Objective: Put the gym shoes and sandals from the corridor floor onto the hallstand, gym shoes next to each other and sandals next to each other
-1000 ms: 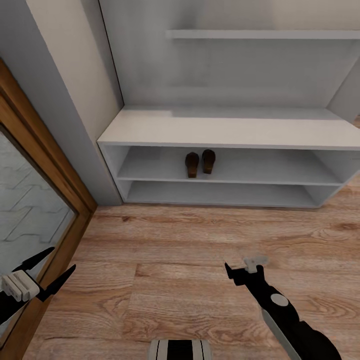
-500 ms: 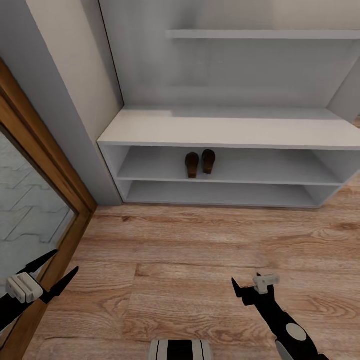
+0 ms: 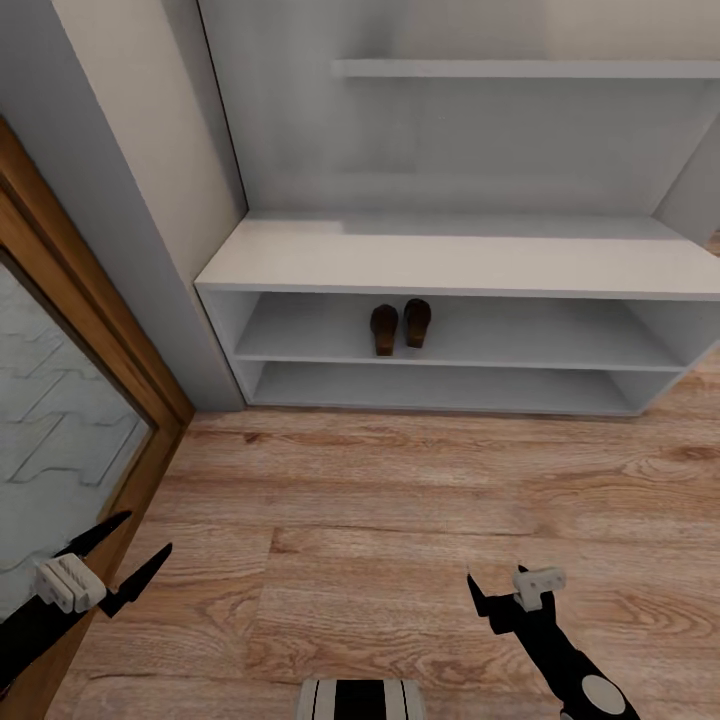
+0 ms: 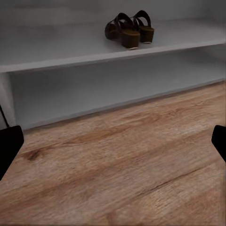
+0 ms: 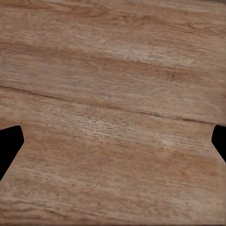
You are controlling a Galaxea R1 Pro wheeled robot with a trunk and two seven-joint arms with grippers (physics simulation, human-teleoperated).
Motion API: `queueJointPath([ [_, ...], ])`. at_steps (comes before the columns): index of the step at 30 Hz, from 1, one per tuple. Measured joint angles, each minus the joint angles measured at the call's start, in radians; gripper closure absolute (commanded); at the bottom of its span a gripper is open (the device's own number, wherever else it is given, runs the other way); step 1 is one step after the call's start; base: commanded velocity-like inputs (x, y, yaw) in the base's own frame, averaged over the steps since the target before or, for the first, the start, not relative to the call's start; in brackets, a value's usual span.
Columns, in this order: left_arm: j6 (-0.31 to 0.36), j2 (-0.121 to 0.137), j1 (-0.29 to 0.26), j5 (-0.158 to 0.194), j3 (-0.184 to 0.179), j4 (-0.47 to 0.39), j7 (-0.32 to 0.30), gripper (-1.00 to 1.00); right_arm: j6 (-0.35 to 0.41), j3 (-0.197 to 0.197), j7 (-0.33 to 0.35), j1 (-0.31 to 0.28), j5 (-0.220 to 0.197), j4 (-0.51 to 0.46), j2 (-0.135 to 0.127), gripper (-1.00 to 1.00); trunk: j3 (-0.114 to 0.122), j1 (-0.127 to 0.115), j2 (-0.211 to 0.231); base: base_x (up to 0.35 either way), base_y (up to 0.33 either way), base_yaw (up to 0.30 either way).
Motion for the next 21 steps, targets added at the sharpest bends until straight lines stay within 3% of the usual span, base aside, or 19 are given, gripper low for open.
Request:
queueJointPath([
  [10, 0.0, -0.022, 0.001, -0.009, 0.0, 0.029, 0.0, -1.0, -0.002, 0.002, 0.0, 0.008, 0.0, 0.0, 0.003, -1.0, 0.0, 0.0, 0.0, 0.041, -0.029, 0.0],
  [21, -0.001, -0.031, 0.001, -0.013, 0.001, 0.065, 0.001, -1.0, -0.002, 0.003, 0.0, 0.009, 0.001, 0.001, 0.003, -1.0, 0.0, 0.0, 0.0, 0.165, -0.159, 0.0],
])
